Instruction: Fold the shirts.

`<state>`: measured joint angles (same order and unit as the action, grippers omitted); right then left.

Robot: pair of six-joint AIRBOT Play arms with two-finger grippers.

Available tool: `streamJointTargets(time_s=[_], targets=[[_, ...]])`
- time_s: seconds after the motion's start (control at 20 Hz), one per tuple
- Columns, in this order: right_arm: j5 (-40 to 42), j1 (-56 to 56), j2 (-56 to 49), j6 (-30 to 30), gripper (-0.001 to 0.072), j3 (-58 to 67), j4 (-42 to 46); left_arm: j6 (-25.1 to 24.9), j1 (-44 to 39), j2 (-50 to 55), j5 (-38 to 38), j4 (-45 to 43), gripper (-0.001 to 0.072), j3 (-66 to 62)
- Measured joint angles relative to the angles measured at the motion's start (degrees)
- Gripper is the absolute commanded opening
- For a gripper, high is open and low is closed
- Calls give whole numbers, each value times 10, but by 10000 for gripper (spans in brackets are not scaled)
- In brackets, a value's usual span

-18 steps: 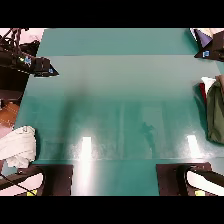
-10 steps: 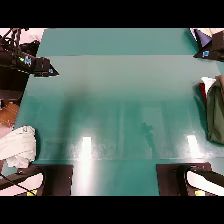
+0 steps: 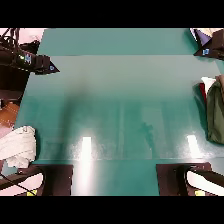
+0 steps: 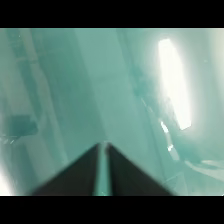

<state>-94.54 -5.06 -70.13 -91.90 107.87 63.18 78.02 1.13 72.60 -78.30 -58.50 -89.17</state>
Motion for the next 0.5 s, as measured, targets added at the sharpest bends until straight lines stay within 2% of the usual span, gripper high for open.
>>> streamJointTargets(time_s=[0.15, 0.35, 0.4, 0.45, 0.5], targets=[[1, 0, 0, 16, 17, 0, 0, 9, 1, -6, -45, -35, 365, 0], [2, 0, 0, 43, 17, 0, 0, 48, 2, -74, -99, -181, 369, 28], [5, 0, 0, 49, 17, 0, 0, 59, 2, -101, -109, -221, 391, 47], [9, 0, 0, 53, 17, 0, 0, 66, 2, -127, -118, -256, 567, 70], [14, 0, 0, 56, 17, 0, 0, 76, 2, -154, -129, -292, 674, 99]])
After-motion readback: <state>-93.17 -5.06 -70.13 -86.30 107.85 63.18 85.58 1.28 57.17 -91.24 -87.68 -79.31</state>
